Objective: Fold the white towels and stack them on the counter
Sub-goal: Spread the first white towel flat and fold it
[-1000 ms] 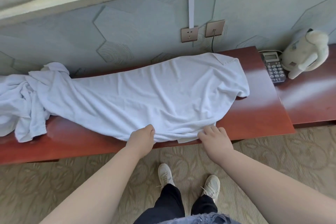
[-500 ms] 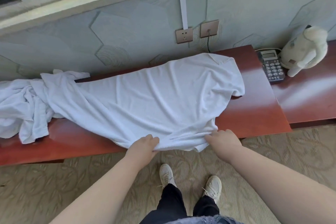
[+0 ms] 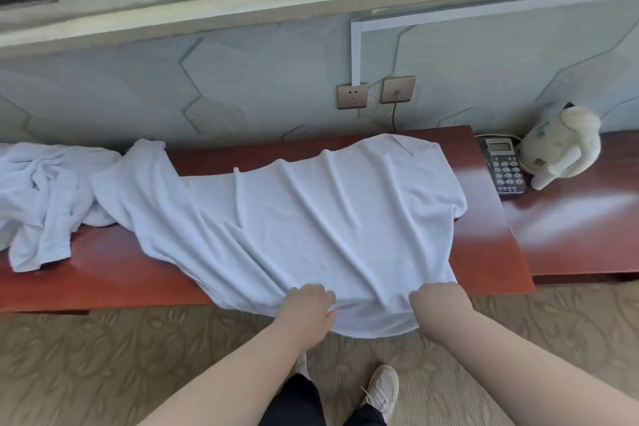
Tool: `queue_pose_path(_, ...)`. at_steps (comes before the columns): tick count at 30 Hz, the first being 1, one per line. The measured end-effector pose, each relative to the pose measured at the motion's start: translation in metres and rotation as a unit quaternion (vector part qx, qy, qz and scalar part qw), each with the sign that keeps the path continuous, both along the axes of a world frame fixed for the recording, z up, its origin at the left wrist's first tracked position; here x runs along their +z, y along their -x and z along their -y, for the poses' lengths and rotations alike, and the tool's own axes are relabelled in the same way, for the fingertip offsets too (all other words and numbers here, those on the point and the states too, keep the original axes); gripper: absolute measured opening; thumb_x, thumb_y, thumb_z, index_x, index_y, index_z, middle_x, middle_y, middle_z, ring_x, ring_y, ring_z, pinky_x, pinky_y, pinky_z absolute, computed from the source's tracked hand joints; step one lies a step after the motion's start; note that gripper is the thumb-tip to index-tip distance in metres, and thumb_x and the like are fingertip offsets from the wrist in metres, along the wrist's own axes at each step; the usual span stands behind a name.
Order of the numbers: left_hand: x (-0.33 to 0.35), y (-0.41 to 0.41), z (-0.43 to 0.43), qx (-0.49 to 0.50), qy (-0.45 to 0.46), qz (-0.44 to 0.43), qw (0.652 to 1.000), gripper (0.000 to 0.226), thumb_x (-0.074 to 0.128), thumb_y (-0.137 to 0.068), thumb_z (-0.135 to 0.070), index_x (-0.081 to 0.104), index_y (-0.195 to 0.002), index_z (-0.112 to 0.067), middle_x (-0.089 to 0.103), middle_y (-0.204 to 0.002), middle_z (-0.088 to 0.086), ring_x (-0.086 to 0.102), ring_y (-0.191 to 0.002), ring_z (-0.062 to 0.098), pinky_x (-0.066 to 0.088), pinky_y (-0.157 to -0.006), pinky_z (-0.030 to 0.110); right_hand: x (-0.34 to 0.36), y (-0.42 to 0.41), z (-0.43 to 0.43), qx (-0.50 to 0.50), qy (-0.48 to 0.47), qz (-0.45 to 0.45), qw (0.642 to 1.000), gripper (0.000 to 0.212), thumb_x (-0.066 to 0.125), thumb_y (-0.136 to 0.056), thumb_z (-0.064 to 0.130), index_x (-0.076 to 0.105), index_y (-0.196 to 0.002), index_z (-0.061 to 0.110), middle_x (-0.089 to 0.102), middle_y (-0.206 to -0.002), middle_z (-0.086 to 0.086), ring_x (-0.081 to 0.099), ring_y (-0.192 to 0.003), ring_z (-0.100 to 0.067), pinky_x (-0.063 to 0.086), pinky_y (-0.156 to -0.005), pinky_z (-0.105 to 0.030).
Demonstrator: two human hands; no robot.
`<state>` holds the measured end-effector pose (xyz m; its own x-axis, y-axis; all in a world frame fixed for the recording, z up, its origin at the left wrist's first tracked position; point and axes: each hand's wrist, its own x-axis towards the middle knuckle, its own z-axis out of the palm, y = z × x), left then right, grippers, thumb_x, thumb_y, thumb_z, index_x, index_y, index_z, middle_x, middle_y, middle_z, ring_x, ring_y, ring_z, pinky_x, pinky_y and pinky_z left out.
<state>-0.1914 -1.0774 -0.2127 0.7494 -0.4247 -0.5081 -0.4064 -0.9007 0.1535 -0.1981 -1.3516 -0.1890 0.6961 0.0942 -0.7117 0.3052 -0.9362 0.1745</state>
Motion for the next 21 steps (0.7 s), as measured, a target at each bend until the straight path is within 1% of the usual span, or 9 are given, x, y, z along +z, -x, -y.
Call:
queue_pose_path(2, 0.006, -0.018, -0.024, 0.049, -0.002, 0.038, 0.998, 0.034, 0.04, -0.104, -0.041, 0.059, -0.125, -0.022, 0.059, -0.116, 0.0, 0.057, -0.111, 0.024, 0.048, -0.088, 0.041, 0.0, -0.014, -0.022, 0.018, -0.064, 0.047, 0.997, 0.019, 0.054, -0.086, 0.013, 0.046, -0.095, 0.028, 0.039, -0.075, 0.005, 0.064, -0.095, -0.024, 0.035, -0.073, -0.035)
queue_pose_path(4, 0.014, -0.034, -0.051, 0.11, -0.014, 0.061, 0.992, 0.032, 0.044, -0.103, -0.039, 0.058, -0.127, -0.025, 0.058, -0.119, -0.002, 0.056, -0.112, 0.022, 0.048, -0.09, 0.039, -0.003, -0.028, -0.046, 0.027, -0.101, 0.079, 0.991, 0.017, 0.051, -0.091, 0.017, 0.052, -0.105, 0.026, 0.049, -0.088, 0.003, 0.061, -0.098, -0.024, 0.033, -0.073, -0.036)
queue_pose_path(5, 0.018, -0.041, -0.065, 0.14, -0.026, 0.069, 0.987, 0.031, 0.046, -0.102, -0.038, 0.057, -0.128, -0.026, 0.057, -0.121, -0.002, 0.056, -0.113, 0.022, 0.047, -0.091, 0.039, -0.004, -0.034, -0.058, 0.028, -0.114, 0.089, 0.989, 0.019, 0.05, -0.093, 0.018, 0.054, -0.11, 0.025, 0.05, -0.093, 0.002, 0.06, -0.098, -0.023, 0.033, -0.073, -0.035)
queue_pose_path(7, 0.023, -0.054, -0.094, 0.193, -0.049, 0.074, 0.977, 0.033, 0.048, -0.101, -0.038, 0.054, -0.131, -0.026, 0.053, -0.126, -0.002, 0.055, -0.116, 0.022, 0.047, -0.093, 0.039, -0.008, -0.046, -0.08, 0.033, -0.133, 0.104, 0.985, 0.019, 0.048, -0.095, 0.019, 0.054, -0.113, 0.022, 0.042, -0.093, 0.002, 0.057, -0.095, -0.023, 0.033, -0.072, -0.035)
queue_pose_path(9, 0.024, -0.064, -0.124, 0.233, -0.059, 0.068, 0.968, 0.039, 0.048, -0.101, -0.04, 0.05, -0.137, -0.025, 0.05, -0.132, 0.0, 0.054, -0.12, 0.023, 0.047, -0.096, 0.04, -0.01, -0.059, -0.102, 0.037, -0.148, 0.103, 0.983, 0.018, 0.047, -0.096, 0.021, 0.055, -0.112, 0.022, 0.038, -0.093, 0.002, 0.054, -0.091, -0.023, 0.034, -0.072, -0.034)
queue_pose_path(11, 0.022, -0.072, -0.153, 0.265, -0.062, 0.058, 0.961, 0.043, 0.047, -0.101, -0.041, 0.045, -0.141, -0.025, 0.046, -0.136, 0.001, 0.053, -0.122, 0.023, 0.047, -0.097, 0.04, -0.01, -0.075, -0.125, 0.04, -0.16, 0.106, 0.981, 0.015, 0.045, -0.099, 0.024, 0.054, -0.11, 0.022, 0.039, -0.096, 0.001, 0.048, -0.087, -0.023, 0.034, -0.072, -0.035)
queue_pose_path(15, 0.018, -0.087, -0.207, 0.311, -0.054, 0.059, 0.947, 0.049, 0.047, -0.101, -0.046, 0.04, -0.145, -0.027, 0.043, -0.136, 0.001, 0.054, -0.119, 0.022, 0.048, -0.091, 0.038, -0.009, -0.111, -0.177, 0.047, -0.185, 0.116, 0.975, 0.019, 0.042, -0.102, 0.029, 0.054, -0.114, 0.022, 0.05, -0.111, 0.0, 0.052, -0.099, -0.023, 0.034, -0.074, -0.033)
queue_pose_path(18, 0.017, -0.105, -0.247, 0.349, -0.038, 0.062, 0.934, 0.05, 0.048, -0.1, -0.046, 0.039, -0.145, -0.026, 0.04, -0.138, 0.001, 0.055, -0.116, 0.023, 0.048, -0.09, 0.039, -0.01, -0.14, -0.224, 0.026, -0.209, 0.088, 0.974, 0.026, 0.039, -0.103, 0.032, 0.054, -0.123, 0.024, 0.053, -0.117, 0.003, 0.055, -0.105, -0.022, 0.044, -0.075, -0.033)
queue_pose_path(21, 0.017, -0.13, -0.294, 0.393, -0.039, 0.067, 0.916, 0.057, 0.048, -0.099, -0.048, 0.033, -0.149, -0.026, 0.031, -0.15, 0.004, 0.056, -0.119, 0.024, 0.048, -0.091, 0.04, -0.012, -0.172, -0.278, 0.007, -0.23, 0.071, 0.971, 0.029, 0.038, -0.103, 0.033, 0.053, -0.128, 0.027, 0.055, -0.119, 0.006, 0.057, -0.109, -0.021, 0.051, -0.08, -0.035)
